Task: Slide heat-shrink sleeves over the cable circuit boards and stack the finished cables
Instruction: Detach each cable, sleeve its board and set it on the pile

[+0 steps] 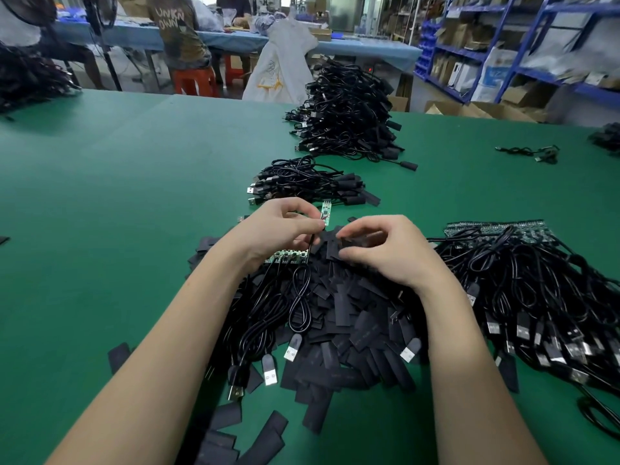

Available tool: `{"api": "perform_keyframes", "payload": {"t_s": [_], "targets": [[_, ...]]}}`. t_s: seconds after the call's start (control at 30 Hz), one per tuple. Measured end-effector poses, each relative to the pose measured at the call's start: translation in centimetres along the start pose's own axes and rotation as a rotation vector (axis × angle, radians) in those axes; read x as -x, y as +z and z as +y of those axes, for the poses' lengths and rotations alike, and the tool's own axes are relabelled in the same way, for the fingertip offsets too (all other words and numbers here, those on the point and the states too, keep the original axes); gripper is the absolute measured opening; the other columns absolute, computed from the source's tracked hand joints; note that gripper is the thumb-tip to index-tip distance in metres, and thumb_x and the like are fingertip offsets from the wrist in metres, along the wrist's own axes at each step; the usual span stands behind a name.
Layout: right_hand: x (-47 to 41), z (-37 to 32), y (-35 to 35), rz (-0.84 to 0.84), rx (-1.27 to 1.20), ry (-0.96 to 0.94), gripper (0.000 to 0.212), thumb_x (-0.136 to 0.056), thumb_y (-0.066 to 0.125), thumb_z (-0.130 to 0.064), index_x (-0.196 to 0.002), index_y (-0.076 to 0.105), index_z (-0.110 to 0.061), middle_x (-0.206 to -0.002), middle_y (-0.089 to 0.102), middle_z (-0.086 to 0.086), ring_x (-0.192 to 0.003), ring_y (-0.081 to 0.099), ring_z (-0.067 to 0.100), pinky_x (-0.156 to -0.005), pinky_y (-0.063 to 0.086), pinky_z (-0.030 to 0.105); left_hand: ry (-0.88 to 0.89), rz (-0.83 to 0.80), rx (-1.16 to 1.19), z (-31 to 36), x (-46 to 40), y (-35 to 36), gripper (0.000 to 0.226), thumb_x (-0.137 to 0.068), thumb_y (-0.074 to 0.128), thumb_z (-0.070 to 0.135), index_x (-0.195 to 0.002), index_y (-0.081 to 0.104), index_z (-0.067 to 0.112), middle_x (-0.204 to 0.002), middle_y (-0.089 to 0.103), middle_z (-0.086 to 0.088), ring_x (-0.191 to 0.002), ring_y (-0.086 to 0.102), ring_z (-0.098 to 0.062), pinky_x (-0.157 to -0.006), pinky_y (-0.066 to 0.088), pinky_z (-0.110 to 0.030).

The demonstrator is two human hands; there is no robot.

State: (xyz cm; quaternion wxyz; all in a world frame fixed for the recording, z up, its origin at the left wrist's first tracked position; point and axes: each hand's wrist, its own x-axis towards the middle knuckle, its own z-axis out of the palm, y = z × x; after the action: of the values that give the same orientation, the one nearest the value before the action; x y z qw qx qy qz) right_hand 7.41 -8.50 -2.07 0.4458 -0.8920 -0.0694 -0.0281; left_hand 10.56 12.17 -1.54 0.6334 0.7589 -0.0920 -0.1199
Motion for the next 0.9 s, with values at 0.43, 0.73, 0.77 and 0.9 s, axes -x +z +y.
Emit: {"api": "perform_keyframes", "payload": {"t_s": [0.43, 0.73, 0.77, 0.9], "targets": [[0.5, -0.8, 0.0, 0.115, -0.466, 0.013, 0.018, -0.079, 0.087, -0.023, -0.095, 0.079, -0.023, -0.088, 0.08, -0.005, -0.087, 0.077, 0.012, -0.073, 0.062, 0.025, 0.019, -0.077, 0.016, 0.0, 0.0, 0.8, 0.005, -0.093, 0.069, 0.008, -0.094, 0.066, 0.012, -0.073, 0.06, -0.01, -0.062, 0.062, -0.009, -0.065, 0.049, -0.021], [0.5, -0.9, 0.1, 0.203, -0.588, 0.074, 0.017, -0.078, 0.087, -0.017, -0.092, 0.077, -0.018, -0.084, 0.08, -0.002, -0.08, 0.077, 0.011, -0.058, 0.056, 0.018, -0.002, -0.092, 0.035, 0.0, 0.1, 0.9, 0.005, -0.094, 0.069, 0.01, -0.096, 0.065, 0.013, -0.079, 0.056, -0.017, -0.06, 0.061, -0.008, -0.06, 0.049, -0.017], [0.4, -0.9, 0.1, 0.211, -0.6, 0.078, 0.017, -0.078, 0.087, -0.017, -0.092, 0.077, -0.018, -0.084, 0.08, -0.002, -0.079, 0.077, 0.013, -0.058, 0.056, 0.019, -0.005, -0.099, 0.041, 0.0, 0.1, 1.0, 0.004, -0.095, 0.069, 0.011, -0.096, 0.065, 0.013, -0.079, 0.053, -0.017, -0.062, 0.062, -0.009, -0.06, 0.049, -0.017], [0.3, -0.8, 0.3, 0.26, -0.659, 0.094, 0.02, -0.077, 0.088, -0.019, -0.093, 0.076, -0.016, -0.085, 0.08, 0.0, -0.075, 0.075, 0.013, -0.061, 0.059, 0.02, -0.012, -0.135, 0.057, 0.2, 0.3, 1.4, 0.003, -0.096, 0.068, 0.014, -0.096, 0.065, 0.014, -0.084, 0.053, -0.019, -0.058, 0.059, -0.007, -0.057, 0.047, -0.015]]}}
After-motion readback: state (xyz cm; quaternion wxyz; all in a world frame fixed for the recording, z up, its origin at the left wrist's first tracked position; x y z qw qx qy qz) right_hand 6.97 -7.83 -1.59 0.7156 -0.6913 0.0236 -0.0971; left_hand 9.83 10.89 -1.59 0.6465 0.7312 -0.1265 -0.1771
